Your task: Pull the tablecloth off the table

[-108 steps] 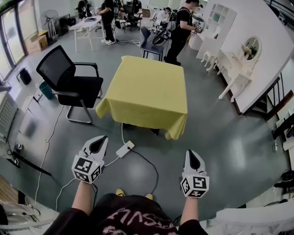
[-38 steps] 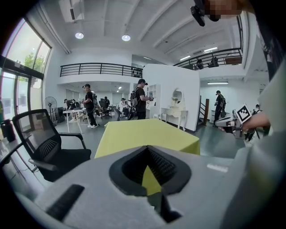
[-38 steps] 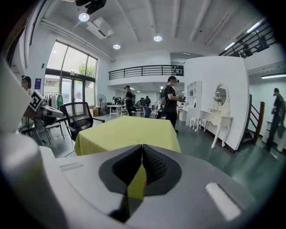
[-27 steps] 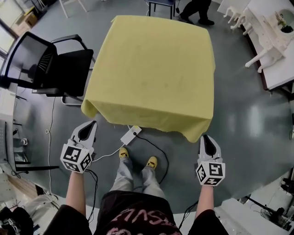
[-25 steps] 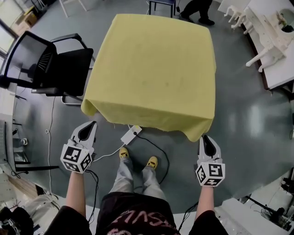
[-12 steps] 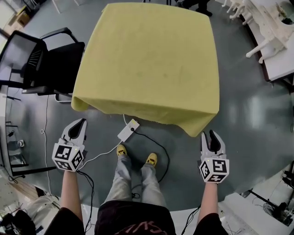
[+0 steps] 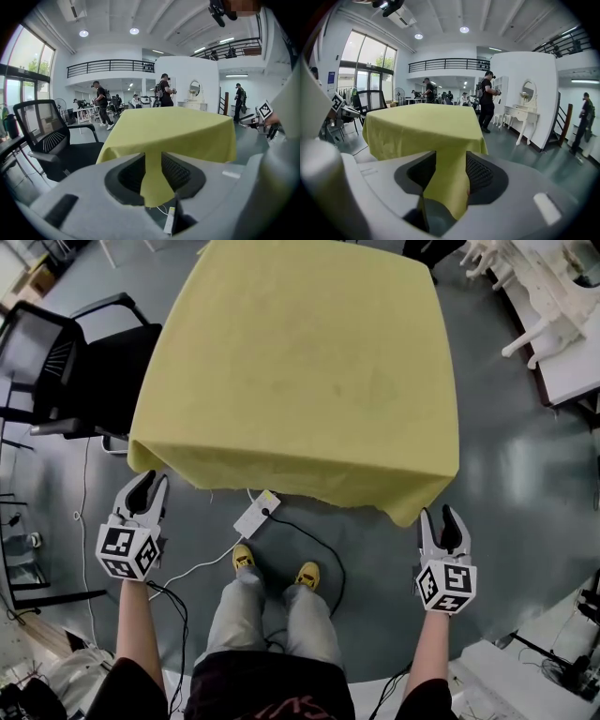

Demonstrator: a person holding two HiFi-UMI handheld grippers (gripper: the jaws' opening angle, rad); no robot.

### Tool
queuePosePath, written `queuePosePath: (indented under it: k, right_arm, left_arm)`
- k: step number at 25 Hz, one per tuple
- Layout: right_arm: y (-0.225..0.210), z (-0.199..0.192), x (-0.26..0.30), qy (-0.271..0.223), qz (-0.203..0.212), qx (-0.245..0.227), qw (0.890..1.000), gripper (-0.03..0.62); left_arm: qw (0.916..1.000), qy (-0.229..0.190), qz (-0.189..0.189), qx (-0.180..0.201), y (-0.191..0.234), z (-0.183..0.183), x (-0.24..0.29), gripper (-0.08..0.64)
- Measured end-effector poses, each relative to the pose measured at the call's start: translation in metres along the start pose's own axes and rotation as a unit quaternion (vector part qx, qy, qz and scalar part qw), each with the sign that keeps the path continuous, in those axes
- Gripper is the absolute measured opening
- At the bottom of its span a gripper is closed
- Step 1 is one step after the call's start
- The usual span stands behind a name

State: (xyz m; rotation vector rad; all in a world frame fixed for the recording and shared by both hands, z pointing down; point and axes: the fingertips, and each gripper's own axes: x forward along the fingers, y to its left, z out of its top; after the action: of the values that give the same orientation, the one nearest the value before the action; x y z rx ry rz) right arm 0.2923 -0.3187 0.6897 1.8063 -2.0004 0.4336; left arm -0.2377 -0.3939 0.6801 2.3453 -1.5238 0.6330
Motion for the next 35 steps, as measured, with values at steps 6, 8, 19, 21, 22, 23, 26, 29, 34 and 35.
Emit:
queuePosePath:
  k: [6, 8, 19, 21, 22, 23, 26, 29, 34, 35]
  right_arm:
    - [-0.004, -0.025, 0.026, -0.006, -0.013, -0.001, 1.000, 0.224]
    - [-0.006, -0.035, 0.036, -0.005, -0.016, -0.002, 1.000, 0.239]
    - [-0.027, -0.082, 0.083, 0.007, -0.045, -0.019, 0.999, 0.287]
    - [-0.025, -0.084, 0.092, 0.012, -0.042, -0.027, 0.999, 0.288]
    - [-0.024, -0.084, 0.098, 0.012, -0.041, -0.028, 0.999, 0.288]
    - [-0.023, -0.084, 0.103, 0.010, -0.042, -0.026, 0.999, 0.288]
    - [-0.023, -0.083, 0.116, 0.001, -0.046, -0.018, 0.999, 0.288]
    - [-0.023, -0.083, 0.123, -0.003, -0.058, -0.020, 0.998, 0.235]
    - [-0.022, -0.078, 0.121, -0.009, -0.067, -0.029, 0.997, 0.011]
    - [-0.020, -0.078, 0.119, -0.006, -0.063, -0.032, 0.997, 0.009]
  left_arm:
    - [0.9996, -0.006, 0.027, 0.007, 0.035, -0.025, 0.018, 0.140]
    - [0.9991, -0.007, 0.041, 0.005, 0.048, -0.033, 0.024, 0.167]
    - [0.9948, 0.000, 0.101, -0.009, 0.112, -0.085, 0.056, 0.313]
    - [0.9941, -0.002, 0.107, -0.015, 0.124, -0.089, 0.060, 0.322]
    - [0.9942, -0.002, 0.107, -0.017, 0.130, -0.090, 0.064, 0.328]
    - [0.9945, -0.002, 0.103, -0.017, 0.133, -0.092, 0.069, 0.328]
    - [0.9963, 0.010, 0.085, 0.004, 0.133, -0.098, 0.086, 0.321]
    - [0.9969, 0.014, 0.073, 0.026, 0.132, -0.100, 0.102, 0.169]
    - [0.9975, 0.006, 0.061, 0.034, 0.124, -0.096, 0.108, 0.003]
    - [0.9976, 0.007, 0.058, 0.036, 0.122, -0.096, 0.106, 0.003]
